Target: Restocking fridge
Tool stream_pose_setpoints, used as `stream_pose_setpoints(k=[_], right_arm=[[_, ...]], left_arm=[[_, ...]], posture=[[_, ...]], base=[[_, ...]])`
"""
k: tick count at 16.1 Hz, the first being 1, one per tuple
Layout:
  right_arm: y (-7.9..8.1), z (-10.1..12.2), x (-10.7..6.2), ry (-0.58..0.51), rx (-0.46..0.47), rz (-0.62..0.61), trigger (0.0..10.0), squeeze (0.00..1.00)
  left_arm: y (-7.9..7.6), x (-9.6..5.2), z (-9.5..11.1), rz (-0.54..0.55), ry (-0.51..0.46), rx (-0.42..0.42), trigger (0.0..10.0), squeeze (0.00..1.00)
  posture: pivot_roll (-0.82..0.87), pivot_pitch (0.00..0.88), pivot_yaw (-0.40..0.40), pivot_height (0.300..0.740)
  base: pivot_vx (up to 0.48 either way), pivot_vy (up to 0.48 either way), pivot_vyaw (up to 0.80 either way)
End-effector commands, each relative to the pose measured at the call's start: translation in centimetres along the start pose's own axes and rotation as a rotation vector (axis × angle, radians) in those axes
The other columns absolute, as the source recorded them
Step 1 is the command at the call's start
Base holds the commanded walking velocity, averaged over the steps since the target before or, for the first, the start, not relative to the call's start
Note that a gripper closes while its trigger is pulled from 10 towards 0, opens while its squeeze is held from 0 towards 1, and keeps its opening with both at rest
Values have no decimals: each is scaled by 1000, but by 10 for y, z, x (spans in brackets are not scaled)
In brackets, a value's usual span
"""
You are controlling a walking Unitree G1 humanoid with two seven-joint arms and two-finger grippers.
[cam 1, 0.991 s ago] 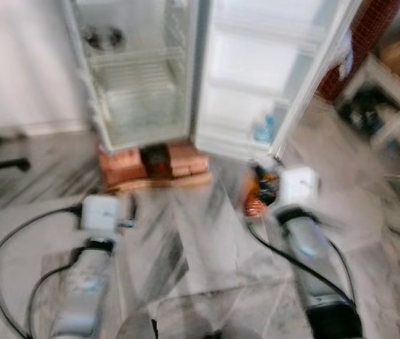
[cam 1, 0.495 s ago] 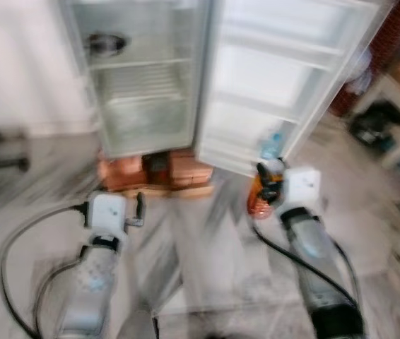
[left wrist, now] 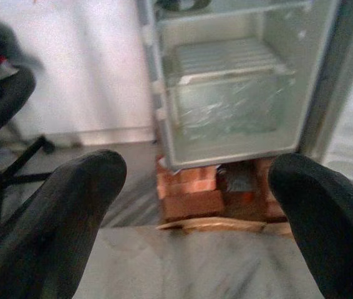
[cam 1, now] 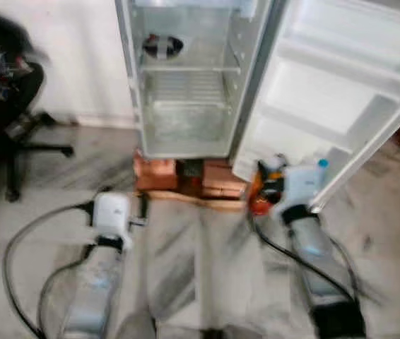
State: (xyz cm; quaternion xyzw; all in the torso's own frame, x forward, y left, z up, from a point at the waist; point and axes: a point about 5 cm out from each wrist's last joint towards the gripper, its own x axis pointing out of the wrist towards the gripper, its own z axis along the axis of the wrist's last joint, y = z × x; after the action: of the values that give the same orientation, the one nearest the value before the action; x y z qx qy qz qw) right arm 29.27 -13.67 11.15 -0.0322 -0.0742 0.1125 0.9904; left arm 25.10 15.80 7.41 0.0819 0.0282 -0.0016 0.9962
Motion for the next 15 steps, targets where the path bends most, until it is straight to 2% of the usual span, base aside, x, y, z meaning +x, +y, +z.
stream_pose_setpoints(k=[1, 15], right_arm=[[-8, 4, -1, -18, -15, -24, 10000, 0], [-11, 3, 1, -16, -46, -57, 10000, 0]], left_arm=[[-5, 0, 2, -14, -1, -5, 10000, 0], [-8, 2, 3, -27, -5, -7, 10000, 0]], posture=[[135, 126, -85, 740], [136, 130, -84, 740]], base=[[255, 0, 0], [354, 0, 0]])
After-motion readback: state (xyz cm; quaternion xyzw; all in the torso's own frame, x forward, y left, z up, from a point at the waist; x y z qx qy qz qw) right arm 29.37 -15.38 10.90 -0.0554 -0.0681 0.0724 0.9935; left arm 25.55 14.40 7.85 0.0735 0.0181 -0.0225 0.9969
